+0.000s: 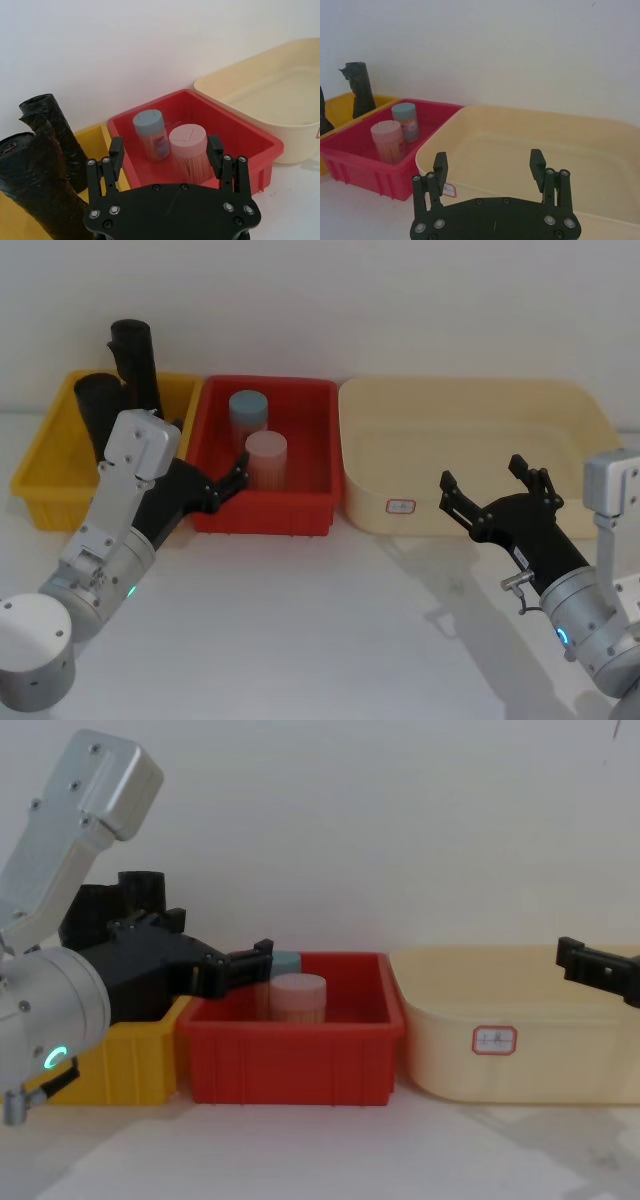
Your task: Pick up the garbage bag with the one hand and transfer it to the other hand.
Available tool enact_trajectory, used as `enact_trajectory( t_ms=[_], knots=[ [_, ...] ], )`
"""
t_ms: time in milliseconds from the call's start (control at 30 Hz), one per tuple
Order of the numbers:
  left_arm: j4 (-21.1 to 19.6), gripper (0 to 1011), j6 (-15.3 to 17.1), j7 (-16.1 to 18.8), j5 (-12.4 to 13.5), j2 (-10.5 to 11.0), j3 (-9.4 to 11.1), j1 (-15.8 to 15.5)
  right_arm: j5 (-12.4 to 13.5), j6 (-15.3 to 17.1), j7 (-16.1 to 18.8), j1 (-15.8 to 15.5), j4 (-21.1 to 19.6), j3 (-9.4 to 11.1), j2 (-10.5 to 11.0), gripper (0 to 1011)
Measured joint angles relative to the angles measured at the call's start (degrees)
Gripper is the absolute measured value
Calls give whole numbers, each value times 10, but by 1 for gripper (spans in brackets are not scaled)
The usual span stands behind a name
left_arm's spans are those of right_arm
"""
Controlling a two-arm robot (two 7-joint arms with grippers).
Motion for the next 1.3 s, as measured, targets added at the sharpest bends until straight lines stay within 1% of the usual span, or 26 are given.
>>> enact_trajectory(
  t_ms=[200,300,567,633,733,967,1000,1067,1167,1300],
  knots=[
    [-1,1001,0,0,0,1,-1,2,0,0,0,0,0,0,0,1000],
    [-6,1002,-1,0,1,5,-3,7,0,0,0,0,0,0,0,1000],
    [-25,1001,-7,-1,1,20,-16,30,0,0,0,0,0,0,0,1000],
    [-33,1001,-9,1,0,26,-24,42,0,0,0,0,0,0,0,1000],
    [-38,1001,-10,4,0,31,-30,51,0,0,0,0,0,0,0,1000],
    [-53,1001,-15,12,-10,45,-59,80,0,0,0,0,0,0,0,1000],
    [-53,1001,-15,12,-10,45,-59,80,0,0,0,0,0,0,0,1000],
    [-57,1001,-15,16,-17,48,-72,90,0,0,0,0,0,0,0,1000],
    [-59,1001,-15,20,-22,49,-81,97,0,0,0,0,0,0,0,1000],
    [-62,1001,-10,27,-32,50,-98,109,0,0,0,0,0,0,0,1000]
  ],
)
